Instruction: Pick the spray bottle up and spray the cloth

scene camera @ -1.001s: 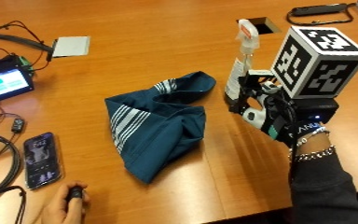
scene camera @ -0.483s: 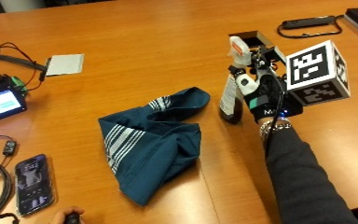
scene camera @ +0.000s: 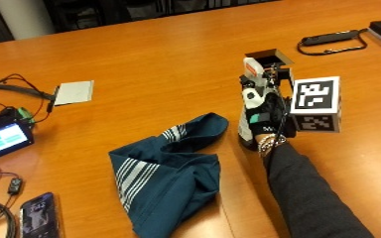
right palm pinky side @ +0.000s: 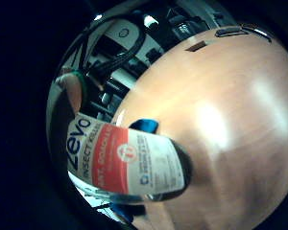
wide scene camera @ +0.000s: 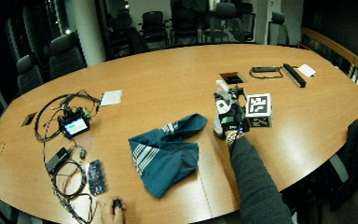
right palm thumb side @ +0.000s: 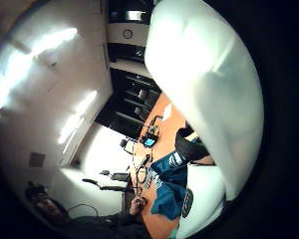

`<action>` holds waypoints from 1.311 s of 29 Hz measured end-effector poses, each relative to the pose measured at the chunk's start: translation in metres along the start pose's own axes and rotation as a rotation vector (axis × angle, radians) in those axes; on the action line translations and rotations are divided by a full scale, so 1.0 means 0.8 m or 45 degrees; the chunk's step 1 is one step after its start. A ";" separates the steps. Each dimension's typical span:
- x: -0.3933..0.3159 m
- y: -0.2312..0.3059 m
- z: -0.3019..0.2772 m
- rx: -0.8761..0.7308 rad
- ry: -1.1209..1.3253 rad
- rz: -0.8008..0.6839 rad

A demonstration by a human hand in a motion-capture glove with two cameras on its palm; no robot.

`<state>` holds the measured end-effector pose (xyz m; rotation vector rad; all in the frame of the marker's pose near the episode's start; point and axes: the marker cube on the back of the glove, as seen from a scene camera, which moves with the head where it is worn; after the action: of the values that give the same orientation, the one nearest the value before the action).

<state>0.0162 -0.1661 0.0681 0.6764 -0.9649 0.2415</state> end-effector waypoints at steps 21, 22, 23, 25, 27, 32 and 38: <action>-0.082 -0.009 -0.009 -0.387 -0.215 -0.346; -0.093 -0.012 -0.013 -0.429 -0.210 -0.389; -0.103 -0.016 -0.017 -0.479 -0.208 -0.430; -0.115 -0.023 -0.020 -0.585 -0.206 -0.488; -0.120 -0.026 -0.020 -0.660 -0.209 -0.515; -0.132 -0.039 -0.019 -0.907 -0.080 -0.533; -0.160 -0.028 -0.019 -1.299 0.330 -0.422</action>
<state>-0.0346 -0.1610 -0.0520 -0.1458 -0.5939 -0.4379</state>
